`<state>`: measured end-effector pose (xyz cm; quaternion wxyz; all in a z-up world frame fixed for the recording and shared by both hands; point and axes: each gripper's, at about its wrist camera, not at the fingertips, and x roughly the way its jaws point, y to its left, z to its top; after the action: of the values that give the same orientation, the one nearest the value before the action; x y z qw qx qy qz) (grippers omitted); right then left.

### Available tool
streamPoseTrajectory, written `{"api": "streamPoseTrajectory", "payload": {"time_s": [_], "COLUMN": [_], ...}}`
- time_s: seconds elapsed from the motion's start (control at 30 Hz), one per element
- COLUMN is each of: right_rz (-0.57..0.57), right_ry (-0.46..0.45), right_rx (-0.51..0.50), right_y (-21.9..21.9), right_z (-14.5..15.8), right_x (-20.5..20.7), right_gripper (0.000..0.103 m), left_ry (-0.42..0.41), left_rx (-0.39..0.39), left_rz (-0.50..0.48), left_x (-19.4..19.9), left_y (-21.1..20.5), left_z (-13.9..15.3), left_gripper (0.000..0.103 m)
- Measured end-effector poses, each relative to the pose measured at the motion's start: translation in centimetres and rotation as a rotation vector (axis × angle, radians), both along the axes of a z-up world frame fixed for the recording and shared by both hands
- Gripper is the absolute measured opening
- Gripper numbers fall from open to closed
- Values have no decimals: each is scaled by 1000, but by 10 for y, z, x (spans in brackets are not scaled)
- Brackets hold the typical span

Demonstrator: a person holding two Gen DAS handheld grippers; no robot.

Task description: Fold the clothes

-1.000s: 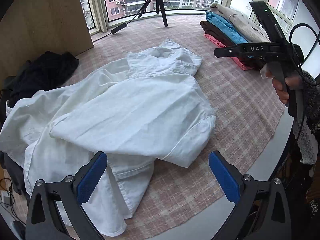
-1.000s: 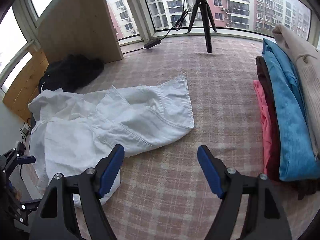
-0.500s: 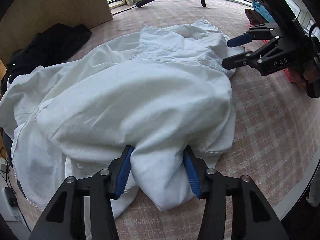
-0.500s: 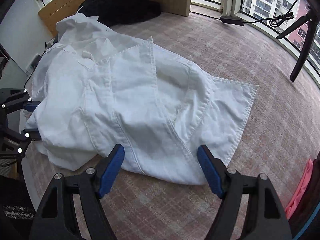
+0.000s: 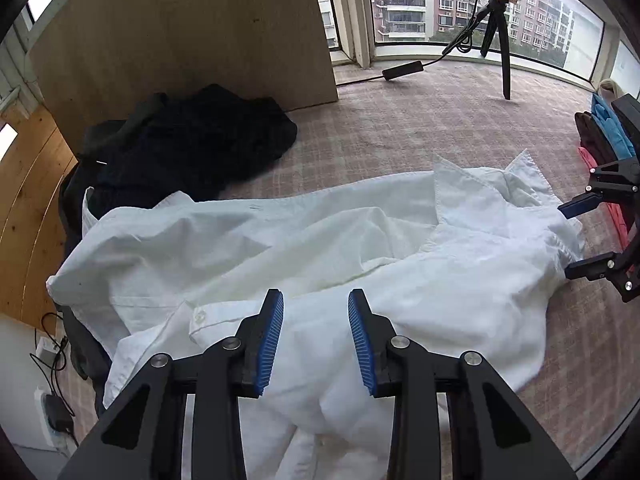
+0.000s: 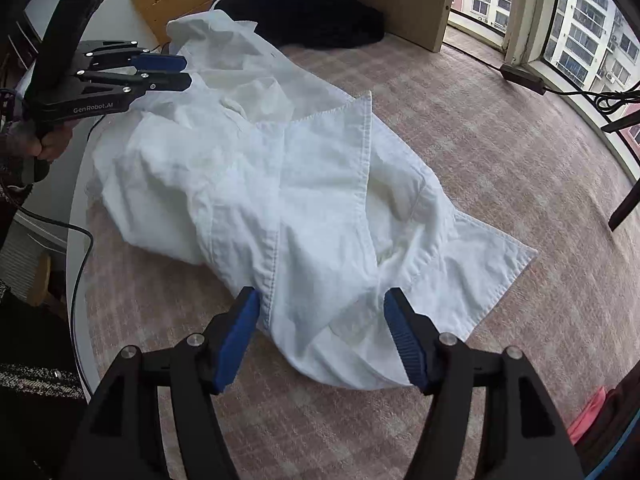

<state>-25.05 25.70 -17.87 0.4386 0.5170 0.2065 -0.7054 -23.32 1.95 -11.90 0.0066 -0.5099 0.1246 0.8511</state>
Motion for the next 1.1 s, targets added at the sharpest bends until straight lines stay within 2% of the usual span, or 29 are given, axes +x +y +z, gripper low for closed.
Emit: {"api": "streamPoseTrajectory", "payload": {"time_s": [0.07, 0.13, 0.23, 0.3, 0.37, 0.4, 0.47, 0.5, 0.53, 0.57, 0.63, 0.67, 0.73, 0.77, 0.8, 0.83, 0.87, 0.97, 1.1], "right_rz": [32, 70, 130, 152, 169, 161, 92, 43, 1, -38, -81, -101, -136, -151, -166, -179, -196, -240, -244], "right_ry": [-12, 16, 49, 59, 120, 134, 116, 77, 41, 9, -6, 3, 14, 35, 58, 84, 101, 142, 226], "right_rx": [29, 57, 77, 91, 120, 138, 117, 72, 15, -39, -105, -125, -167, -180, -193, -205, -230, -317, -453], "right_y": [-8, -12, -9, -7, -11, -13, -14, -11, -6, -1, 4, 4, 2, 2, 2, 3, 6, 13, 28], "right_z": [-8, -11, -9, -12, -17, -20, -17, -11, -3, 6, 23, 32, 47, 58, 70, 85, 99, 147, 227], "right_x": [1, 9, 22, 30, 40, 41, 35, 29, 24, 19, 16, 18, 19, 21, 22, 23, 23, 27, 62], "right_gripper": [64, 64, 64, 64, 62, 51, 35, 17, 5, 5, 4, 4, 4, 4, 3, 3, 3, 3, 3], "left_ry": [-15, -32, -31, -36, -47, -52, -102, -132, -162, -193, -206, -205, -205, -204, -204, -190, -153, -11, 177], "left_rx": [-8, 5, 62, 73, 83, 87, 173, 227, 280, 334, 336, 322, 295, 282, 268, 288, 302, 271, 268], "left_rz": [11, 25, -9, -44, -77, -94, -109, -113, -118, -123, -128, -130, -134, -136, -138, -133, -133, -152, -140], "left_x": [-15, -24, -11, 12, 37, 49, 74, 86, 98, 111, 111, 107, 100, 97, 93, 90, 88, 90, 105], "left_y": [-6, -12, -18, -16, -14, -12, -4, 1, 6, 11, 23, 29, 42, 48, 55, 53, 47, 25, -23], "left_z": [-5, -7, 3, 8, 12, 14, 8, 4, 0, -4, -14, -19, -28, -33, -38, -35, -19, 40, 142], "left_gripper": [29, 29, 30, 38, 47, 51, 57, 63, 67, 74, 74, 73, 39, 4, 3, 3, 3, 3, 3]}}
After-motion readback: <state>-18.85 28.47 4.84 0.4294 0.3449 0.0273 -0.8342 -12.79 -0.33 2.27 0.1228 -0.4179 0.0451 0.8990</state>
